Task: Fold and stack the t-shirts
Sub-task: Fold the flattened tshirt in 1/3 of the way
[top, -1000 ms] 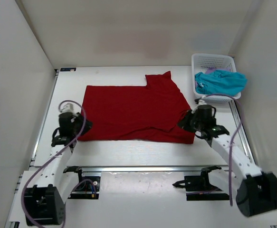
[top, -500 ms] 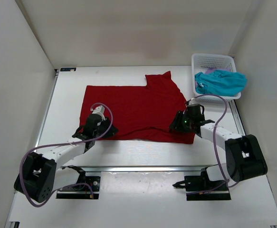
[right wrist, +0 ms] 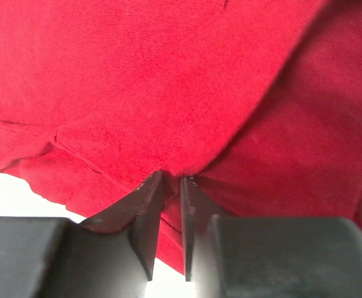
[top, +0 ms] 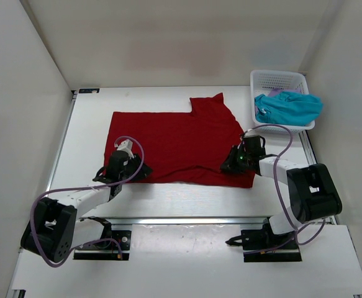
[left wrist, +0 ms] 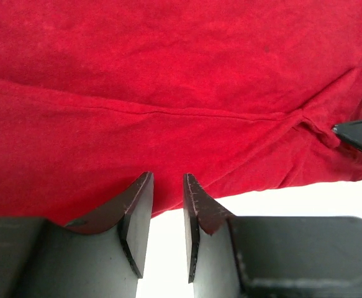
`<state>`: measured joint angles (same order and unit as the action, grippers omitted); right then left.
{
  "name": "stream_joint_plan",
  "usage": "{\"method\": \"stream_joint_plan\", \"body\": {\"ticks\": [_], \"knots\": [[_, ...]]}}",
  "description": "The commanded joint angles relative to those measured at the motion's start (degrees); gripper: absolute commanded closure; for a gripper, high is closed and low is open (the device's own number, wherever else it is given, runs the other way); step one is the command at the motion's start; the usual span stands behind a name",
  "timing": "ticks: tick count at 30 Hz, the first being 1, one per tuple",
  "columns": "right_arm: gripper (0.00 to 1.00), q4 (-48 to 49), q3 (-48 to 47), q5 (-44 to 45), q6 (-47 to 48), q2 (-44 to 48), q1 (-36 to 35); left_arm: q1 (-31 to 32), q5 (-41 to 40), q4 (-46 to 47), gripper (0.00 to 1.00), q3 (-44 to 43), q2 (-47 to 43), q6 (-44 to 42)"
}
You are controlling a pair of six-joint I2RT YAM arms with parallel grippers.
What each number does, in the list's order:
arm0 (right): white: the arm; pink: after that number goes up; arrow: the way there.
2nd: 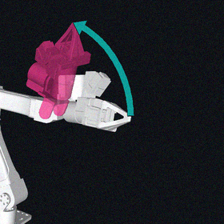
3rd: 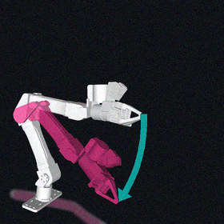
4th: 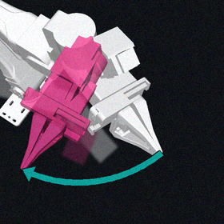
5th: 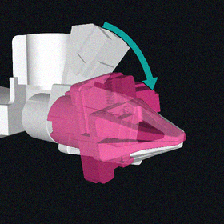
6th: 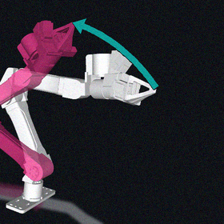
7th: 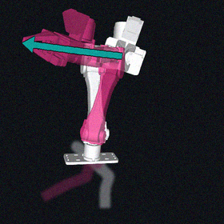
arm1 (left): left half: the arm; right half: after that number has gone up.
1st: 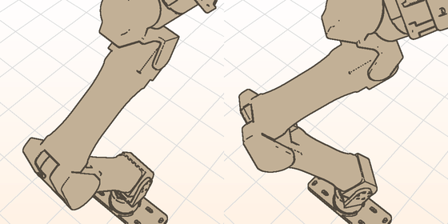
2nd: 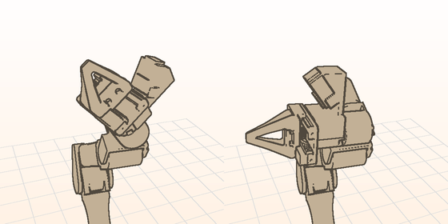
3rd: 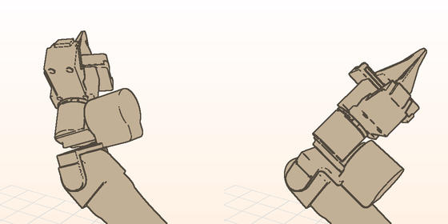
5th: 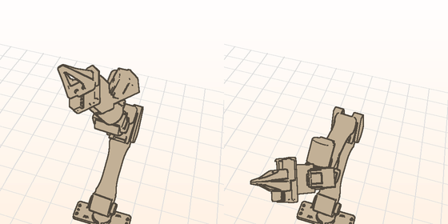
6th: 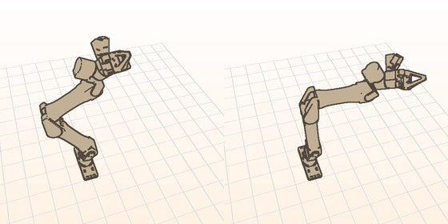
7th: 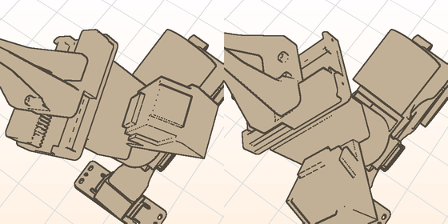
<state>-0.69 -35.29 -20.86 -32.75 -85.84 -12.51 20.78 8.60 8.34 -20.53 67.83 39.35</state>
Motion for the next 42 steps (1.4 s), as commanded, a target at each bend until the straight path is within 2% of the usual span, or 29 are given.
{"method": "stream_joint_plan", "body": {"ticks": [1, 6, 16, 19, 24, 26, 30, 31, 32, 33, 39, 42], "knots": [[0.88, 2.01, -2.59, 0.03, -0.56, -0.46, -1.37, 0.14, 2.03, 3.00, 0.64, -0.04, -0.33, 0.99], [1.00, 3.14, -5.31, -0.49, -1.61, -1.52, -0.41, 0.06, 2.82, 4.67, 0.63, 1.11, -0.07, 1.25], [1.00, 0.69, -22.08, 0.29, -2.14, -13.81, -2.52, -0.38, 3.44, 5.20, 0.65, 1.38, -1.12, 2.04], [0.88, -2.38, -28.24, 0.91, -1.00, -17.50, -3.39, -0.21, 3.71, 4.93, 0.65, 0.59, -1.21, 2.13], [0.86, -2.56, -32.20, 0.65, -0.04, -18.75, -4.18, -0.56, 1.95, 4.40, 0.65, 0.41, -3.14, 2.31], [0.81, -3.79, -33.35, 1.26, 1.02, -18.31, -4.80, -0.48, 2.21, 3.79, 0.66, -0.47, -2.80, 2.39], [0.79, -4.58, -27.58, 4.16, 2.08, -11.48, -5.85, 1.72, 0.90, 2.39, 0.67, -2.66, -1.92, 1.26], [0.86, -2.93, -24.16, 5.38, 2.51, -10.06, -6.64, 3.03, -0.33, 2.38, 0.67, -2.93, -1.65, 0.90], [0.97, -1.70, -20.65, 5.92, 2.61, -7.61, -7.52, 4.26, -0.34, 2.12, 0.68, -3.19, -0.43, 0.20], [1.00, -1.51, -19.13, 6.10, 2.08, -6.63, -7.79, 4.88, -1.04, 2.47, 0.68, -3.80, 0.19, 0.11], [1.00, -5.03, -13.15, 9.25, 6.12, -6.00, -17.97, 11.65, -8.33, -1.92, 0.70, -8.99, 7.21, -4.46], [1.00, -4.85, -11.91, 11.10, 6.91, -5.91, -20.18, 10.08, -7.29, 0.61, 0.70, -7.60, 9.50, -3.58]]}}
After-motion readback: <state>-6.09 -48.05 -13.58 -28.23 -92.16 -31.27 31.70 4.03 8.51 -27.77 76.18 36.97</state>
